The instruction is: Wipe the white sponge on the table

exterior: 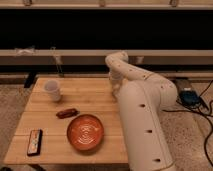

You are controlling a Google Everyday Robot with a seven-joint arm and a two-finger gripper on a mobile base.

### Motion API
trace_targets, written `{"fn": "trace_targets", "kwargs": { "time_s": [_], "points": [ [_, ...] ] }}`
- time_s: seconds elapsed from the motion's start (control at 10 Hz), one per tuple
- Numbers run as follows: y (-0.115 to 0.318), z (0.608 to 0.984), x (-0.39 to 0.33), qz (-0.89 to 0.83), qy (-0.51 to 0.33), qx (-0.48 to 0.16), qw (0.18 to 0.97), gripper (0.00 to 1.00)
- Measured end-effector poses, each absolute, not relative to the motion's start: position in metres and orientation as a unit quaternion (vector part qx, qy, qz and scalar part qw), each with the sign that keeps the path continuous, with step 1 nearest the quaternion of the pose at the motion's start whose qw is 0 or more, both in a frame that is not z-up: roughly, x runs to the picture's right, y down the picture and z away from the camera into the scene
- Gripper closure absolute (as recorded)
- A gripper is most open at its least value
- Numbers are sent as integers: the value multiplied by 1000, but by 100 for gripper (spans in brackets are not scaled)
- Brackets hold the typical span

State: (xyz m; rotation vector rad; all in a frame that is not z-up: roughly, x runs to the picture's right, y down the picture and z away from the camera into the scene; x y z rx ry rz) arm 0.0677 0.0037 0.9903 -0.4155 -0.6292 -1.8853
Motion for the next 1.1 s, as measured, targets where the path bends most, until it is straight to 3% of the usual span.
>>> {"fn": "trace_targets", "kwargs": {
  "time_s": [0.5, 1.1],
  "points": [
    [23, 962, -11, -829, -288, -131, 461, 100],
    [57, 938, 3, -835, -307, -137, 437, 99]
  ]
}}
